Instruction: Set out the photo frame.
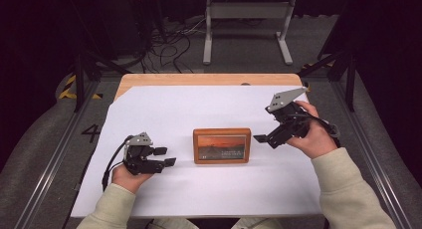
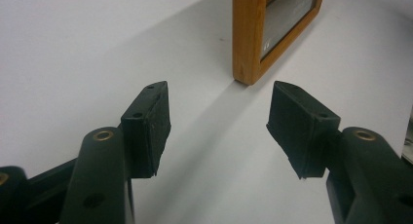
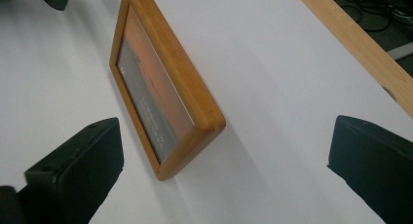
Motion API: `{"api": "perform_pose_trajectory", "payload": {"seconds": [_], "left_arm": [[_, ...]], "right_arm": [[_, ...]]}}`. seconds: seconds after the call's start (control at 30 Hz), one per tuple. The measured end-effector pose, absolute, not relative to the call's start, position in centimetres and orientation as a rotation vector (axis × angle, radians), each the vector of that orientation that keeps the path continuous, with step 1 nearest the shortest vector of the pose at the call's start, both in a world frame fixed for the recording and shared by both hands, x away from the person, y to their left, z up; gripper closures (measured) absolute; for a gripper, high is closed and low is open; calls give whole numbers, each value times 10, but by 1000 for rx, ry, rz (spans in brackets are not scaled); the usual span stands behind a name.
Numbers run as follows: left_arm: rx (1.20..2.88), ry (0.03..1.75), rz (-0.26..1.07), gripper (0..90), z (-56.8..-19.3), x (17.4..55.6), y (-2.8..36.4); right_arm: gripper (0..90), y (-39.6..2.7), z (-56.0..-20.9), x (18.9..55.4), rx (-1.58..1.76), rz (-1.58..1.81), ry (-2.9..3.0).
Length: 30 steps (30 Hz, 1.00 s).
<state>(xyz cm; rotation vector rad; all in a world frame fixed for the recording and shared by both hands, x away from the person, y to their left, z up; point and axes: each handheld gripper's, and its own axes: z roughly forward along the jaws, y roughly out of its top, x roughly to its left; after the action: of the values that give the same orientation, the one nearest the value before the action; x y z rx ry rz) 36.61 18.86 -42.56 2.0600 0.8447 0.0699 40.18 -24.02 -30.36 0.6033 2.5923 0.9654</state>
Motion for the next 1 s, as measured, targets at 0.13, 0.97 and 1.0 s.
{"api": "perform_pose_trajectory", "payload": {"seconds": [0.13,0.97,1.0], "left_arm": [[2039,858,86,399,-425,366,190],[1997,857,164,323,-426,358,199],[1992,861,164,323,-427,358,199]], "right_arm": [[0,-254,-307,392,694,1045,2501],[0,-293,-373,365,886,1269,2341],[0,-293,-378,365,897,1282,2334]]}}
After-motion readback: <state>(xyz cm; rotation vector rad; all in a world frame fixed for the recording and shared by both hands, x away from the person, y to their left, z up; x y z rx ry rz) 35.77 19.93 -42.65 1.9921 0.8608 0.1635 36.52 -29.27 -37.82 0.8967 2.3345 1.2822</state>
